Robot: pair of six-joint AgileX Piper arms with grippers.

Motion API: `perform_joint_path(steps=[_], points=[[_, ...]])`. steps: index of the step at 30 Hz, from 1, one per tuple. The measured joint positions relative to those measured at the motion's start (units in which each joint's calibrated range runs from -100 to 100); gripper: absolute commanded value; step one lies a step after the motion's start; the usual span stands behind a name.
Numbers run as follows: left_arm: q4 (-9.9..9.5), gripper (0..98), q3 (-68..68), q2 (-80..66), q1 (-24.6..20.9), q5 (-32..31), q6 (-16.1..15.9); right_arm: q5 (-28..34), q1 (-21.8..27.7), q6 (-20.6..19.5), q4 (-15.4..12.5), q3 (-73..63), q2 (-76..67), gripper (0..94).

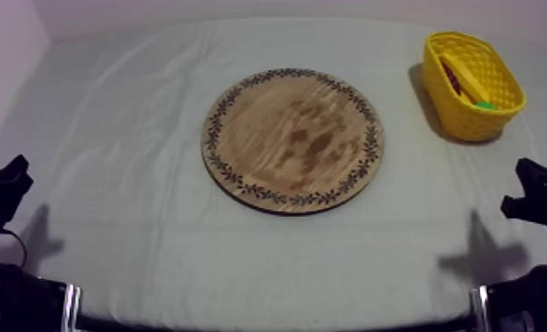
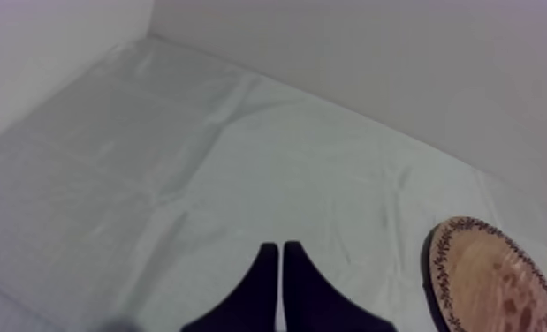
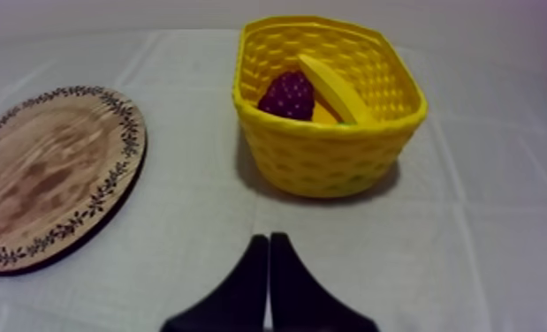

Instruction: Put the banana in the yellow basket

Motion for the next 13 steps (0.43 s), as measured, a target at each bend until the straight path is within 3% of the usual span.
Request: perform_joint_path(steps=[7, 13], points=[[0.0, 0.1, 0.0, 0.0, 0.0, 0.0, 0.0, 0.1, -1.2, 3.9, -0.2, 0.1, 0.0, 0.6], [0.0, 0.1, 0.0, 0.0, 0.0, 0.0, 0.0, 0.1, -1.5, 4.2, -0.2, 0.1, 0.0, 0.6]])
